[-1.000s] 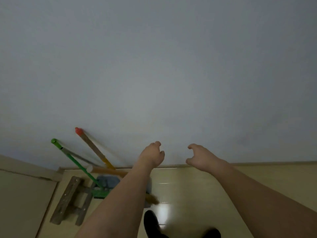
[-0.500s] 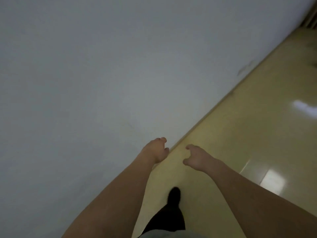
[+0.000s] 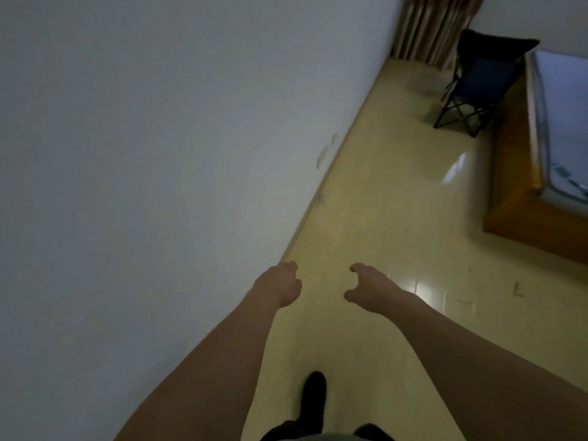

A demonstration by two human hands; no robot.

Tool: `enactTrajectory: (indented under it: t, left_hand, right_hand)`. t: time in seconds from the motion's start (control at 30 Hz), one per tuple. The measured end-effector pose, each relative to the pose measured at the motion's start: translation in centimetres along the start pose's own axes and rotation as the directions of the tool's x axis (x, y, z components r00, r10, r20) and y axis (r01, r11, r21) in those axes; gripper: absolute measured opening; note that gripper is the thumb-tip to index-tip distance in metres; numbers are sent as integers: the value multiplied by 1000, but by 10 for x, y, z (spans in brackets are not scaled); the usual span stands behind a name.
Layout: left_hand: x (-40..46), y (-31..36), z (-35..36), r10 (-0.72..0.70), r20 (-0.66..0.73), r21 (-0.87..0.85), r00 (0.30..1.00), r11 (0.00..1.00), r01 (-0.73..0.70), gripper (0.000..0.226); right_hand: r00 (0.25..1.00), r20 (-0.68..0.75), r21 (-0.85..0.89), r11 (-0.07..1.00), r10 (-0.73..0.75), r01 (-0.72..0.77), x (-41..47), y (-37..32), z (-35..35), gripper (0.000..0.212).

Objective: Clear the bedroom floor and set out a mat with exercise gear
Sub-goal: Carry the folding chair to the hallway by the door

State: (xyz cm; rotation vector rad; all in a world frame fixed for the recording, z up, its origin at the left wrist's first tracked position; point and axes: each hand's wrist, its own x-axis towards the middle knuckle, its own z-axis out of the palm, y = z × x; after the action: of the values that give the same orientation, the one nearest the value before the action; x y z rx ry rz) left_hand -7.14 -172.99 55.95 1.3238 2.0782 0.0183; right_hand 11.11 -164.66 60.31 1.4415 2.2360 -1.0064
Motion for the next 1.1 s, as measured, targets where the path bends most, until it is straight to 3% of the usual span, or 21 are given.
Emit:
enactTrajectory:
  t: [0.2, 0.53, 0.7, 1.1]
  left_hand:
    - [115, 87, -67, 154, 52, 94, 987, 983, -158, 54]
    - [354, 206, -164, 154, 126, 177, 980, 968, -175, 52]
    - [453, 269, -224, 207, 75, 141, 975, 966, -216, 51]
    - [720, 417, -292, 247, 181, 151, 952, 950, -275, 51]
  right_hand:
    - [995, -39, 115, 989, 94, -89, 84, 36, -85, 69]
    - [990, -55, 179, 977, 126, -115, 292, 103, -262, 69]
    - [984, -125, 177, 979, 124, -101, 366, 117, -366, 66]
    - [976, -81, 164, 968, 203, -188, 576, 220, -548, 67]
